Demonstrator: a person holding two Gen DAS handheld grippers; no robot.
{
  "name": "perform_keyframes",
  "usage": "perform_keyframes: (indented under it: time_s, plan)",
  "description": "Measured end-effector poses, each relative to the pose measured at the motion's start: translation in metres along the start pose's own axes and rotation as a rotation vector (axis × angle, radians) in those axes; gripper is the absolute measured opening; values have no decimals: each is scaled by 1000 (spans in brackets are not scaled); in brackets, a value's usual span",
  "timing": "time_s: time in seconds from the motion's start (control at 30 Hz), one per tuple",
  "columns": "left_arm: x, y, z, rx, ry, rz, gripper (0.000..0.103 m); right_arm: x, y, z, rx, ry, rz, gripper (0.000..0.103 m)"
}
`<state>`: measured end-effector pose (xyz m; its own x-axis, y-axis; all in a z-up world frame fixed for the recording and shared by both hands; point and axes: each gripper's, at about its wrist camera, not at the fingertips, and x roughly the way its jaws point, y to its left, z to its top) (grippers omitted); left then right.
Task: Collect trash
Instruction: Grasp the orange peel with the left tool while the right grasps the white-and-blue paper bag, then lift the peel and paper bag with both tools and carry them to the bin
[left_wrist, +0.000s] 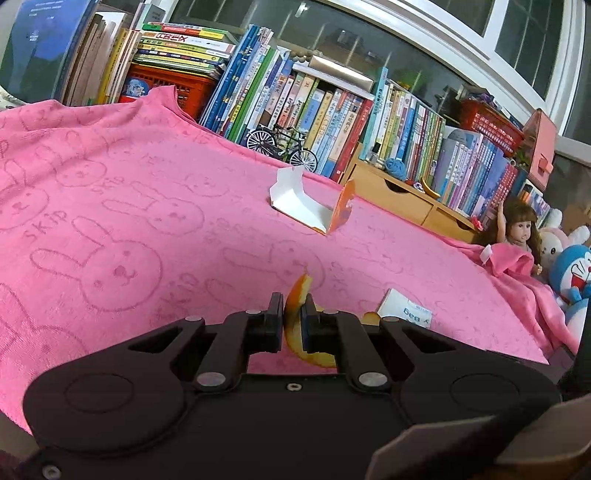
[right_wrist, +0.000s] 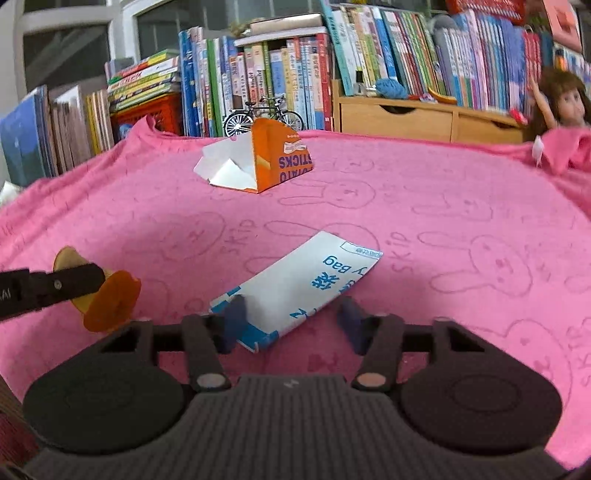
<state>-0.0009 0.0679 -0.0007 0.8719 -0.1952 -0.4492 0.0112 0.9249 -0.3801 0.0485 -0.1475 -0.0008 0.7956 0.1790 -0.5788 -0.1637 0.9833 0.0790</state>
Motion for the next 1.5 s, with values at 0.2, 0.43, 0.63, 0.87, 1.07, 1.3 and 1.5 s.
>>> perform_keyframes:
  time_s: [0.2, 0.43, 0.63, 0.87, 1.07, 1.3, 1.5]
  plan:
    - [-1, -9, -4, 23, 11, -3, 9, -9, -5, -2, 33, -11, 45, 21]
    - [-9, -15, -10, 45, 18, -13, 9, -35, -10, -8, 36, -56, 83, 12]
    - [-20, -21, -20, 67, 34, -35, 9, -66, -19, -22, 38, -64, 114, 8]
    - [-21, -25, -25, 71, 51, -29, 9, -65, -30, -19, 79, -56, 93, 63]
    - [-23, -22, -25, 68, 51, -13, 9, -35, -8, -15, -2, -21, 54, 89]
    - [-25, -17, -21, 65, 46, -4, 9, -22, 18, -24, -104, -9, 1, 64]
    - [-30, -20, -23, 64, 44, -22, 9, -45, 9, -21, -55, -72, 32, 30]
